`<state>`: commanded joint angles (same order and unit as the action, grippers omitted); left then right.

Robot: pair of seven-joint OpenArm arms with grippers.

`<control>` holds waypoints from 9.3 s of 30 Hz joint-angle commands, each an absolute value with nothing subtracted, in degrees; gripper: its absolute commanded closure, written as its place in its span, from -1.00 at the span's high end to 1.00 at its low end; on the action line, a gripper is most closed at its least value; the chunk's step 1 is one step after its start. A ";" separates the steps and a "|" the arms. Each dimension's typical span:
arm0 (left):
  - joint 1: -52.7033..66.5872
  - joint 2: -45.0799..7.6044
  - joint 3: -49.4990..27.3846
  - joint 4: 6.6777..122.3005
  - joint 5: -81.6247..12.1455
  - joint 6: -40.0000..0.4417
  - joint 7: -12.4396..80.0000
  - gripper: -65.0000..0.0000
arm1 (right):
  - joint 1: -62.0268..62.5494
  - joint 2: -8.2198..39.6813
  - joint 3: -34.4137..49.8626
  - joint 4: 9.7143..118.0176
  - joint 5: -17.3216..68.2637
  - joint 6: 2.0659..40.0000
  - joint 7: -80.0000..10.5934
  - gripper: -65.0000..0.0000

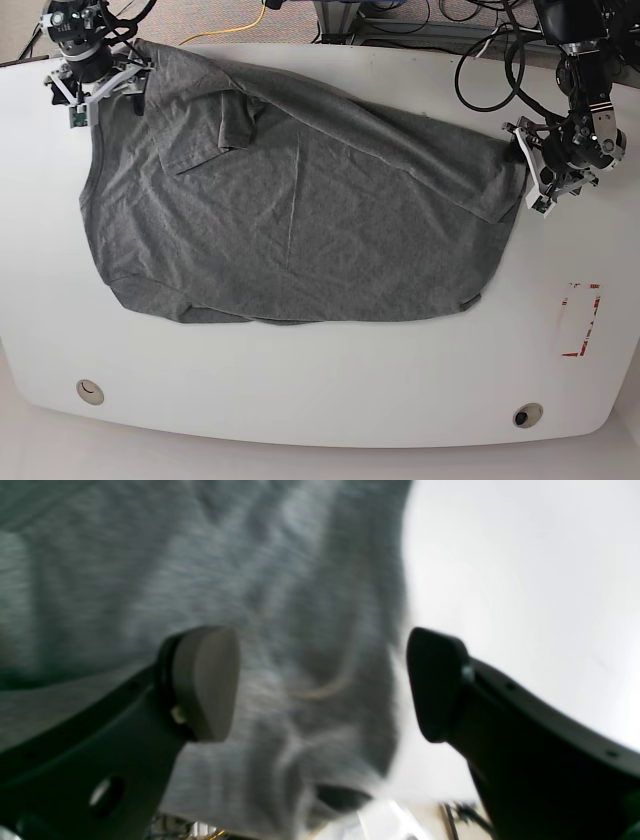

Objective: Layout the t-shirt on the table in an organized manner, then fold the t-shirt properly
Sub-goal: 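Open the right gripper and grasp the shirt fabric further inward, then pull the grasped fabric with the right gripper back toward the shirt edge, then hold the shirt edge with both grippers and pull it taut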

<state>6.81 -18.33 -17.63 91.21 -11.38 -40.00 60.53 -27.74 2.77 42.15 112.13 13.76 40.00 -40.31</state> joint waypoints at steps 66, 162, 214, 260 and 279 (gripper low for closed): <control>6.73 -18.07 -17.63 91.21 -11.38 -40.00 60.53 0.18 | -20.00 0.40 20.09 113.01 10.68 40.00 -49.89 0.55; 6.73 -18.24 -14.64 91.21 -11.38 -40.00 60.53 0.18 | -21.49 4.88 32.84 115.30 10.68 40.00 -51.38 0.87; 5.49 -18.33 -12.26 91.21 -11.30 -40.00 60.53 0.18 | -25.27 6.02 36.97 112.75 10.07 40.00 -51.12 -1.00; 4.88 -18.42 -12.18 87.78 -11.21 -40.00 60.53 0.18 | -12.88 20.53 25.71 105.19 10.07 40.00 -51.38 -0.98; 4.70 -18.51 -12.18 87.78 -11.21 -40.00 60.53 0.18 | -17.10 22.90 28.79 107.30 6.81 40.00 -51.38 0.88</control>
